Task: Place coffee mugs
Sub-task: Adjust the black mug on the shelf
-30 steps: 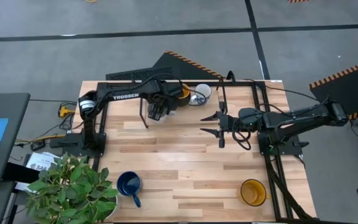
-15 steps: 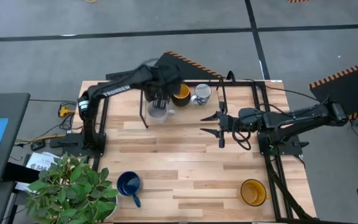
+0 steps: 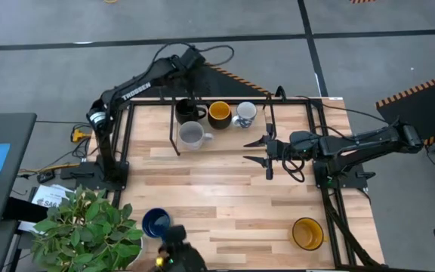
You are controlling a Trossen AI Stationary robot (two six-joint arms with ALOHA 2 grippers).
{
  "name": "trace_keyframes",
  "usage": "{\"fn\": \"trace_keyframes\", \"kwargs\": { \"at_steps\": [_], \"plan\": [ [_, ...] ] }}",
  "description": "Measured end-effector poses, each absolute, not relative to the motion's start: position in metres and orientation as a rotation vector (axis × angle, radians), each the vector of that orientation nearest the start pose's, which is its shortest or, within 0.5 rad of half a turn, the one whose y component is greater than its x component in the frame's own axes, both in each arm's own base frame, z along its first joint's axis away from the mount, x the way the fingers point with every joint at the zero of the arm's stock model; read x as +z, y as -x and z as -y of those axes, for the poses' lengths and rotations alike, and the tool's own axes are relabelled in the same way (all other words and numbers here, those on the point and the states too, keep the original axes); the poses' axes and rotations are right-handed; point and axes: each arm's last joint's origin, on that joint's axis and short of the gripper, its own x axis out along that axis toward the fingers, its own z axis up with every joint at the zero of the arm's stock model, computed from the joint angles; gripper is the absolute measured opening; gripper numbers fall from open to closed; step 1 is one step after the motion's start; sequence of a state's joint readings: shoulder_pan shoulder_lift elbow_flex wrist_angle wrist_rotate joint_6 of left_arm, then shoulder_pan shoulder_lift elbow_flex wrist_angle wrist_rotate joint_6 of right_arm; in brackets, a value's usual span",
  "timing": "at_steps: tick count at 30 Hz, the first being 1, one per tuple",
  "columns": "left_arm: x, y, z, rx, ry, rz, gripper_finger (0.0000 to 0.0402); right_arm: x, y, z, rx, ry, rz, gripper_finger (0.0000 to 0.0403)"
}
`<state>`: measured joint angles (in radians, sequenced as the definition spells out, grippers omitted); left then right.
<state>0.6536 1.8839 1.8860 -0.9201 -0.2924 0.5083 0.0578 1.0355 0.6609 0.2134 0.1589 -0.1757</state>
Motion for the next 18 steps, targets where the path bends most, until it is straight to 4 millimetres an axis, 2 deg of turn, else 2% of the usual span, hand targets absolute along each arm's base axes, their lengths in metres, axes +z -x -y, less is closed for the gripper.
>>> {"fn": "trace_keyframes", "kwargs": {
  "at_steps": [7, 12, 18],
  "plan": [
    [0.325, -0.292, -0.285, 0.674, -0.159, -1.155, 0.0, 0.281, -0.23, -0.009, -0.086, 0.197, -0.169, 0.0194],
    [0.312, -0.291, -0.288, 0.62, -0.061, -1.186, 0.0, 0.282, -0.23, -0.009, -0.083, 0.197, -0.167, 0.0194],
    [0.291, -0.303, -0.286, 0.574, -0.104, -1.294, 0.0, 0.281, -0.23, -0.009, -0.083, 0.197, -0.168, 0.0194]
  ]
}}
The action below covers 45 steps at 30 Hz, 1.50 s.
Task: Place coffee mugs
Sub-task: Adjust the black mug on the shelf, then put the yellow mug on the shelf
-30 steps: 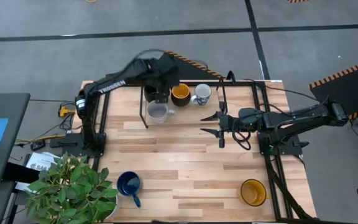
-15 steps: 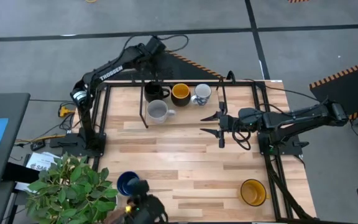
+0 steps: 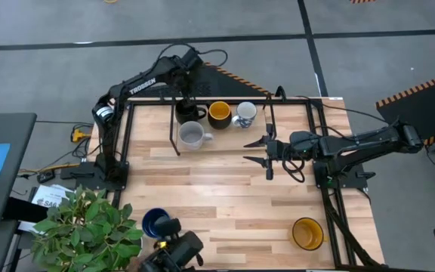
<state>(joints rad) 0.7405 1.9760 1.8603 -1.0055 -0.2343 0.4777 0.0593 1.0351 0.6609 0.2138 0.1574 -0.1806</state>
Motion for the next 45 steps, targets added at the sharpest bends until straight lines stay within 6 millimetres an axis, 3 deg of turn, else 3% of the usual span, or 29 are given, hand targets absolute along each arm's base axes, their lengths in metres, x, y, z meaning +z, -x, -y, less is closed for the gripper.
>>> {"fn": "trace_keyframes", "kwargs": {
  "at_steps": [7, 27, 32, 38, 42, 45],
  "plan": [
    [0.273, -0.311, -0.284, 0.556, -0.126, -1.385, 0.0, 0.281, -0.23, -0.009, -0.083, 0.198, -0.169, 0.0194],
    [0.273, -0.312, -0.268, 0.445, -0.09, -1.43, 0.0, 0.281, -0.23, -0.009, -0.083, 0.2, -0.172, 0.0194],
    [0.275, -0.315, -0.263, 0.449, -0.158, -1.473, 0.0, 0.281, -0.23, -0.009, -0.084, 0.2, -0.172, 0.0194],
    [0.315, -0.323, -0.256, 0.52, -0.234, -1.404, 0.0, 0.281, -0.23, -0.009, -0.084, 0.2, -0.172, 0.0194],
    [0.357, -0.327, -0.235, 0.48, -0.125, -1.16, 0.0, 0.281, -0.23, -0.009, -0.085, 0.2, -0.172, 0.0194],
    [0.376, -0.329, -0.212, 0.368, -0.062, -1.012, 0.0, 0.281, -0.23, -0.009, -0.084, 0.2, -0.172, 0.0194]
  ]
}}
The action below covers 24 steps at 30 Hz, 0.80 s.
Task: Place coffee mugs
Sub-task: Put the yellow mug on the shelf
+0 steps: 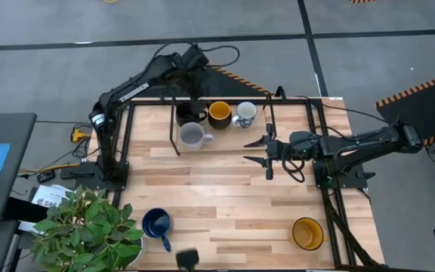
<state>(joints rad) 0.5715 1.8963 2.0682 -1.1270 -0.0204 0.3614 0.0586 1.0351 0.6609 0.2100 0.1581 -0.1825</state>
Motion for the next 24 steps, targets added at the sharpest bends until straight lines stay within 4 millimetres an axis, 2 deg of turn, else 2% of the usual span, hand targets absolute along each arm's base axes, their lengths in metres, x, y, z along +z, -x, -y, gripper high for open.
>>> {"fn": "trace_keyframes", "kwargs": {
  "at_steps": [5, 8, 14, 18, 21, 24],
  "plan": [
    [0.389, -0.337, -0.165, 0.163, -0.08, -0.793, 0.0, 0.28, -0.23, -0.009, -0.084, 0.187, -0.177, 0.0194],
    [0.379, -0.335, -0.139, 0.041, -0.077, -0.678, 0.0, 0.28, -0.23, -0.009, -0.085, 0.173, -0.185, 0.0194],
    [0.327, -0.302, -0.09, 0.005, -0.101, -0.442, 0.0, 0.279, -0.23, -0.009, -0.086, 0.158, -0.189, 0.0194],
    [0.291, -0.277, -0.06, -0.009, -0.149, -0.187, 0.0, 0.282, -0.23, -0.009, -0.088, 0.156, -0.162, 0.0194],
    [0.272, -0.26, -0.045, 0.035, -0.154, -0.052, 0.0, 0.282, -0.23, -0.009, -0.089, 0.156, -0.156, 0.0194],
    [0.258, -0.246, -0.034, 0.03, -0.16, -0.001, 0.0, 0.282, -0.23, -0.009, -0.088, 0.157, -0.159, 0.0194]
  ]
}}
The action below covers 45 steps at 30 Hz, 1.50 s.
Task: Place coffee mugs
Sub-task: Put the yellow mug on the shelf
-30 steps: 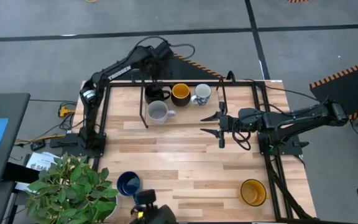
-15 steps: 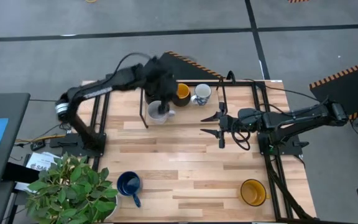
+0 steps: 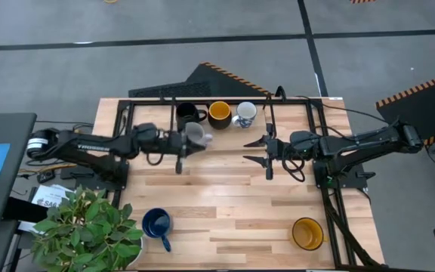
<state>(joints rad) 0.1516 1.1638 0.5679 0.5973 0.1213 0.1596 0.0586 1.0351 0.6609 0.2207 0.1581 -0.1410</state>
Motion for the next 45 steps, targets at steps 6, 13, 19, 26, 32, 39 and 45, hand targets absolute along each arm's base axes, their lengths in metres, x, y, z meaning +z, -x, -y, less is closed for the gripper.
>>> {"fn": "trace_keyframes", "kwargs": {
  "at_steps": [6, 13, 19, 26, 32, 39, 45],
  "plan": [
    [0.245, -0.236, -0.023, -0.008, -0.155, -0.039, 0.0, 0.301, -0.231, -0.01, -0.086, 0.149, -0.126, 0.0194],
    [0.25, -0.237, -0.022, -0.009, -0.266, 0.022, 0.0, 0.344, -0.214, -0.028, -0.119, -0.213, -0.682, 0.0194],
    [0.251, -0.237, -0.021, -0.011, -0.221, 0.033, 0.0, 0.327, -0.193, -0.073, -0.13, -0.566, -1.205, 0.0194],
    [0.25, -0.237, -0.02, -0.018, -0.184, 0.026, 0.0, 0.306, -0.166, -0.133, -0.262, -0.664, -1.529, 0.0194],
    [0.25, -0.237, -0.02, -0.017, -0.212, 0.027, 0.0, 0.284, -0.166, -0.168, -0.305, -0.548, -1.563, 0.0193],
    [0.253, -0.237, -0.02, -0.013, -0.23, 0.056, 0.0, 0.252, -0.178, -0.176, -0.297, -0.442, -1.677, 0.0173],
    [0.253, -0.237, -0.02, -0.012, -0.243, 0.058, 0.0, 0.231, -0.178, -0.172, -0.272, -0.462, -1.73, 0.0152]
  ]
}}
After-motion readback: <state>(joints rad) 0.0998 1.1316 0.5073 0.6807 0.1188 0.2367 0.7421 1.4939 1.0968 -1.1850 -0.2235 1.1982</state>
